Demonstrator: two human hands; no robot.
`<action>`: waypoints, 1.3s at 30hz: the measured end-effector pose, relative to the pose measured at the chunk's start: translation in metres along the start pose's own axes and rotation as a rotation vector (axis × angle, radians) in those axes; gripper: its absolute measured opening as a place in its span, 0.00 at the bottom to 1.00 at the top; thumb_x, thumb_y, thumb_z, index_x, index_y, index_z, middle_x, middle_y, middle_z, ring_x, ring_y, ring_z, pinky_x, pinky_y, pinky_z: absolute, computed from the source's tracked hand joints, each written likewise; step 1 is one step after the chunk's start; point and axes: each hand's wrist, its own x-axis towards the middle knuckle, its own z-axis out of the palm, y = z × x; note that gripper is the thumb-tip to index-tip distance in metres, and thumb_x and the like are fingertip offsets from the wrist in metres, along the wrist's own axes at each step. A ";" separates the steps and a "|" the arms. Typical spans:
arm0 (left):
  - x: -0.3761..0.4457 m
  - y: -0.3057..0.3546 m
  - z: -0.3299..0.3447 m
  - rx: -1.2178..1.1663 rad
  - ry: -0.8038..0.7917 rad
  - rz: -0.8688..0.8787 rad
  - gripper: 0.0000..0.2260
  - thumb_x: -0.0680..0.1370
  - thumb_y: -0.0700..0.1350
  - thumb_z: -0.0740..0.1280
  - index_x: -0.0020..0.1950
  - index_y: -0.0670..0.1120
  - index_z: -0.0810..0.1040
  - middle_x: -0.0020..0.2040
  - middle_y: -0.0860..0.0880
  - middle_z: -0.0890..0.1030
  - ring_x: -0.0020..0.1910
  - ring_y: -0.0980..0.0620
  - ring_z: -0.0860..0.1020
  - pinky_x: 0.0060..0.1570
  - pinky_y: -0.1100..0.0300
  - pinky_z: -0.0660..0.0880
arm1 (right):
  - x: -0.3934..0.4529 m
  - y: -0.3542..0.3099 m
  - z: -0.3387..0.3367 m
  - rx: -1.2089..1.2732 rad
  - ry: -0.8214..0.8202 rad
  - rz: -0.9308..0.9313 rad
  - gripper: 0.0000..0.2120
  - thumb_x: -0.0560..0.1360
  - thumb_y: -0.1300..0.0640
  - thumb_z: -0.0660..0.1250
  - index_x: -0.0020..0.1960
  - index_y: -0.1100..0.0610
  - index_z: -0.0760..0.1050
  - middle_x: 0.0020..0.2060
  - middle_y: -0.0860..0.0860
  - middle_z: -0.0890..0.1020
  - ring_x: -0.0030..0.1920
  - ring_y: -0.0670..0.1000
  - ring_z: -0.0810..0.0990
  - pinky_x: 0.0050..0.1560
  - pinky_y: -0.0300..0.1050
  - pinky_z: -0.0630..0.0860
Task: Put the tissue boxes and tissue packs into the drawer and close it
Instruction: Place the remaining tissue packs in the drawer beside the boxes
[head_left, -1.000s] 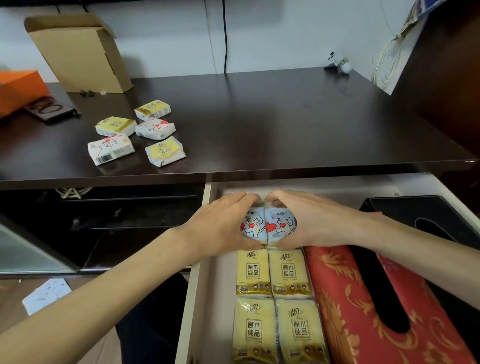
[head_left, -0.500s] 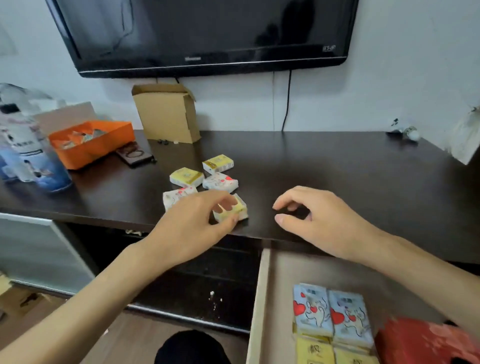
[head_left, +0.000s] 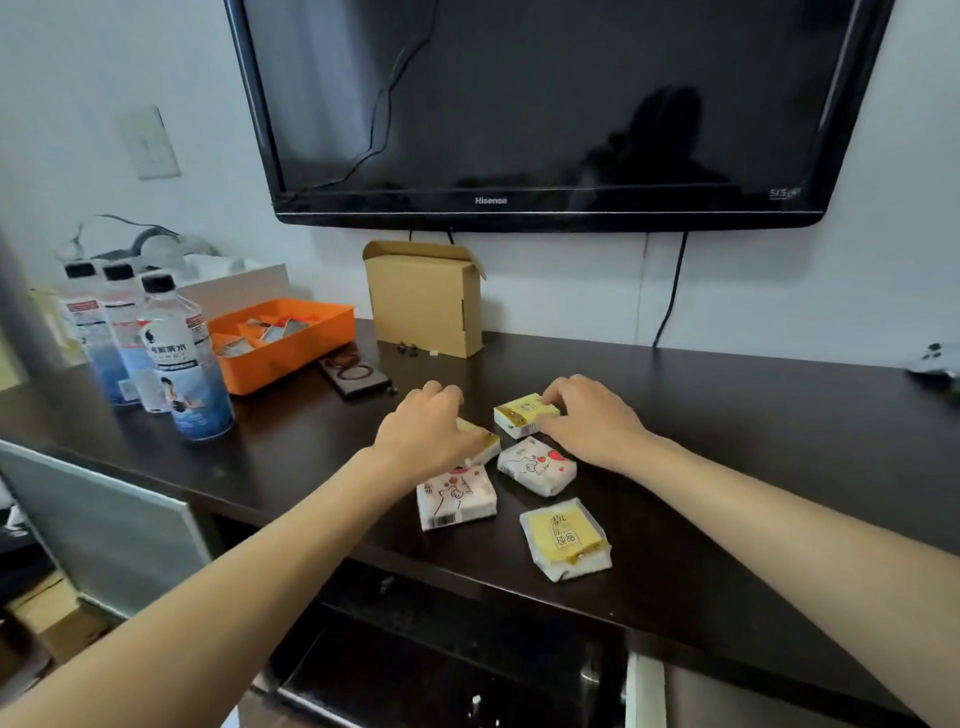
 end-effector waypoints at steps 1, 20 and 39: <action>0.011 -0.001 0.001 0.022 -0.053 -0.010 0.29 0.73 0.62 0.67 0.67 0.46 0.73 0.64 0.46 0.75 0.62 0.44 0.73 0.55 0.49 0.73 | 0.013 -0.001 0.003 -0.002 -0.002 0.039 0.17 0.80 0.48 0.67 0.67 0.53 0.76 0.64 0.51 0.78 0.61 0.53 0.78 0.52 0.49 0.76; 0.048 0.012 0.004 0.000 -0.131 0.179 0.30 0.69 0.60 0.74 0.65 0.47 0.74 0.56 0.48 0.80 0.50 0.48 0.78 0.49 0.50 0.78 | 0.040 0.040 -0.002 -0.321 -0.071 -0.075 0.23 0.76 0.32 0.63 0.62 0.46 0.79 0.57 0.50 0.77 0.54 0.52 0.77 0.45 0.50 0.72; -0.088 0.188 0.039 -0.002 -0.343 0.548 0.33 0.67 0.62 0.73 0.68 0.52 0.72 0.59 0.51 0.79 0.55 0.48 0.78 0.55 0.48 0.76 | -0.185 0.151 -0.098 -0.607 -0.029 0.119 0.32 0.75 0.24 0.46 0.45 0.50 0.73 0.44 0.51 0.81 0.43 0.58 0.76 0.39 0.51 0.69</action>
